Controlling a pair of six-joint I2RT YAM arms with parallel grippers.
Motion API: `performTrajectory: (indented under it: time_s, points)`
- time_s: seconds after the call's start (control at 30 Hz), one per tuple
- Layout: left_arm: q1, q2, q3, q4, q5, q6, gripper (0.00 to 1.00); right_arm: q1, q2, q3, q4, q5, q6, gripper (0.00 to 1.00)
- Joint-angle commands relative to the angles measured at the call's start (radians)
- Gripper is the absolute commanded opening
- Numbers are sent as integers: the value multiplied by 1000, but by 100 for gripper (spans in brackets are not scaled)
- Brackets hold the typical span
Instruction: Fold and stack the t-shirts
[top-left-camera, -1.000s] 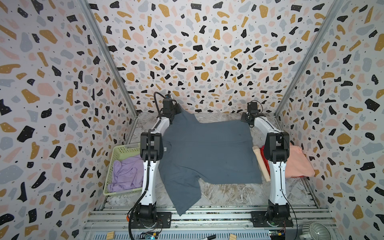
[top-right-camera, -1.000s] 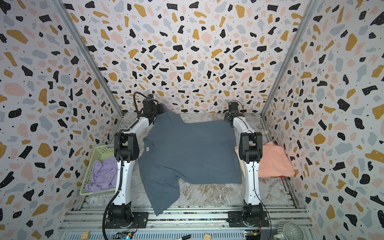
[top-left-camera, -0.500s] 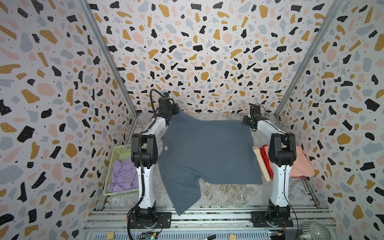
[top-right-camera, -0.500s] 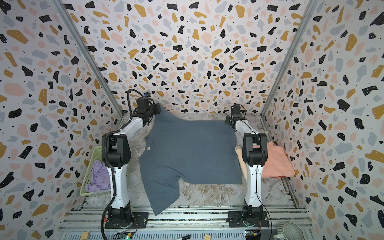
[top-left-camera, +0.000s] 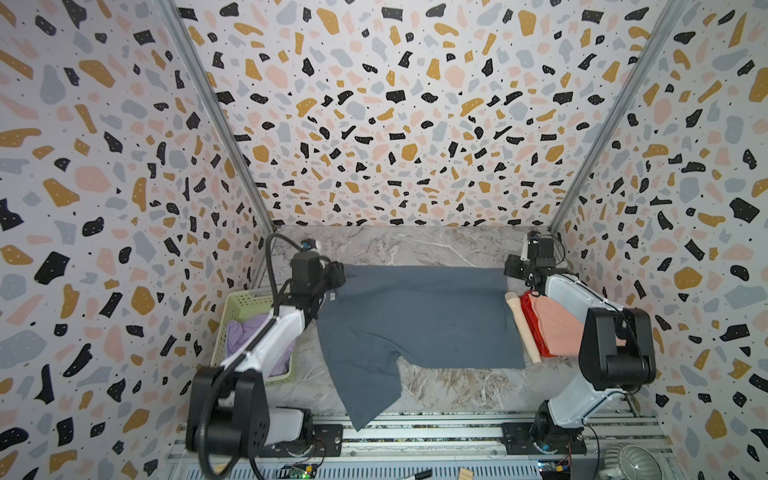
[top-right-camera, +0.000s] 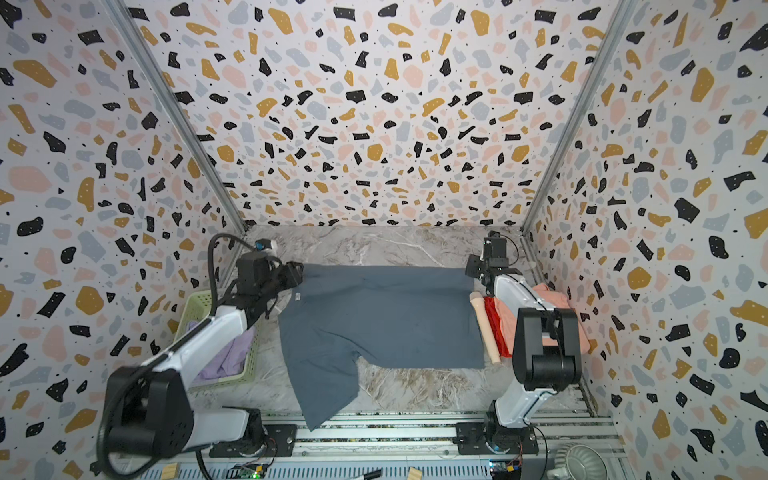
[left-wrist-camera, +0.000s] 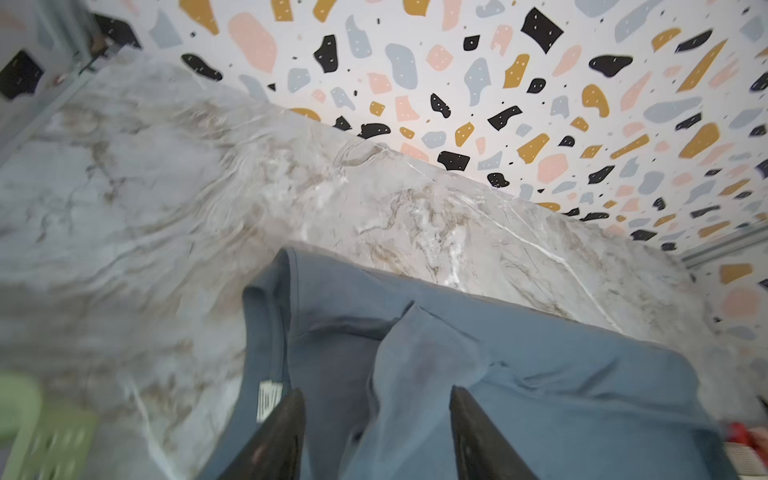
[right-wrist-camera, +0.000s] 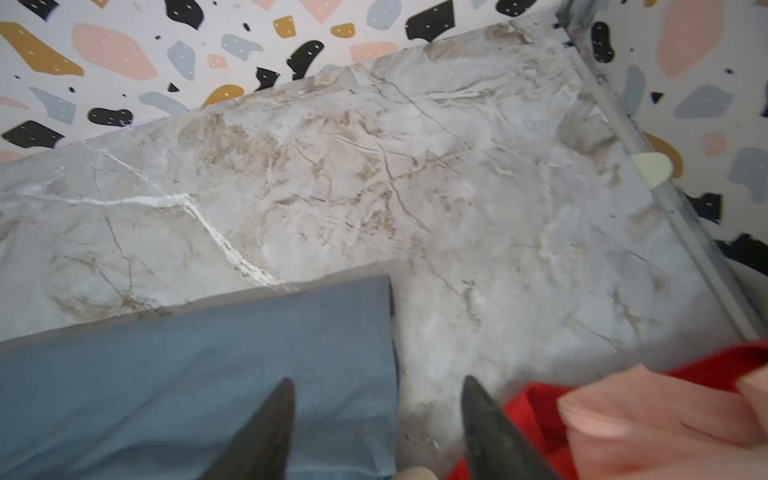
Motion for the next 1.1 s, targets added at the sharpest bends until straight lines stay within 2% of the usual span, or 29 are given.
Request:
performTrajectory:
  time_s: [0.0, 0.1, 0.27, 0.47, 0.67, 0.8, 0.9, 1.07]
  points:
    - [-3, -95, -34, -34, -86, -33, 61, -10, -67, 13, -1, -36, 48, 71]
    - [-3, -104, -34, -57, -83, -14, 61, 0, -86, 9, 14, -118, 80, 71]
    - [-7, 9, -26, -4, -2, -20, 60, 47, -52, -1, 36, -211, 90, 68]
    - [-55, 243, 67, 69, 126, 9, 59, 107, 55, 17, 65, -303, 91, 65]
    - [-133, 509, 283, 56, 157, 33, 56, 119, 172, 67, 79, -331, 91, 65]
    - [-162, 649, 412, 41, 119, 32, 52, 118, 226, 89, 81, -327, 93, 65]
    - [-187, 742, 519, -35, 51, 48, 48, 119, 237, 94, 79, -324, 96, 64]
    - [-230, 827, 608, -103, -72, 66, 43, 116, 238, 102, 78, -310, 91, 64]
